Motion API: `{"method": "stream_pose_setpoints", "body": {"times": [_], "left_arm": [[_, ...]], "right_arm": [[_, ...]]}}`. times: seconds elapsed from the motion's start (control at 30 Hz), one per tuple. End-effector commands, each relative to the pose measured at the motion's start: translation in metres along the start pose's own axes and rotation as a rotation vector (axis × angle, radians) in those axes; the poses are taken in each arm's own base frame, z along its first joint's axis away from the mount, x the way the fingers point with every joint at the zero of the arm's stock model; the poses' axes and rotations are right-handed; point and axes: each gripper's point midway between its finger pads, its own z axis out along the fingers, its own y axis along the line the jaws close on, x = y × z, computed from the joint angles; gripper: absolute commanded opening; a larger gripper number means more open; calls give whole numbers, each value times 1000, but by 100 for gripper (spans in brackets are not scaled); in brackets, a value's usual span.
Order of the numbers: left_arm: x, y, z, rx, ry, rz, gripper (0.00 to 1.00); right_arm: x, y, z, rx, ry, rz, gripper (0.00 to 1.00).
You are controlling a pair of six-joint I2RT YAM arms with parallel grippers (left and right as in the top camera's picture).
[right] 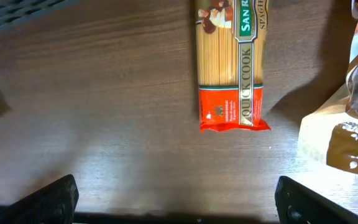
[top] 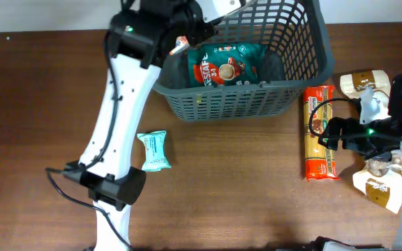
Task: Pack container
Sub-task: 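Carry the Kleenex pack with the left gripper and release it in the basket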
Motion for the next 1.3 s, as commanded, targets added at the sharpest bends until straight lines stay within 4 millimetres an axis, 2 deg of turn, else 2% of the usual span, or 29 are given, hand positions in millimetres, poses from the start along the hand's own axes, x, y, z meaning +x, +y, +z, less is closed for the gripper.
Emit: {"method": "stream_pose_setpoints", "body": {"times": [0.0, 0.2, 0.5, 0.7, 0.83, 0.87, 1.03, 1.1, 1.17, 1.23, 1.27], "left_arm": [[10, 0, 16, -16, 20, 20, 4], [28, -20, 48, 32, 53, 22, 12], [58, -60, 96, 74, 209, 96, 12], [66, -87, 114, 116, 258, 128, 13], [63, -95, 118, 129, 256, 136, 17], [62, -96, 118, 129, 254, 137, 19], [61, -97, 118, 129, 253, 132, 45], [58, -95, 116, 121, 250, 118, 50], [54, -86, 110, 82, 252, 85, 57], [46, -69, 96, 14, 255, 34, 71], [43, -61, 89, -18, 254, 6, 74]], "right_arm": [[-3, 2, -4, -15, -11, -6, 99], [-3, 2, -4, -15, -11, -6, 99], [-2, 2, -4, -16, -7, -5, 99], [2, 3, -4, -17, 7, -1, 99], [5, 3, -4, -19, 19, 2, 99], [6, 3, -4, -19, 22, 3, 99], [7, 3, -4, -20, 27, 5, 99], [7, 3, -4, -19, 26, 4, 99], [7, 3, -4, -19, 26, 4, 99], [6, 3, -4, -19, 22, 3, 99], [6, 3, -4, -19, 21, 3, 99]]}}
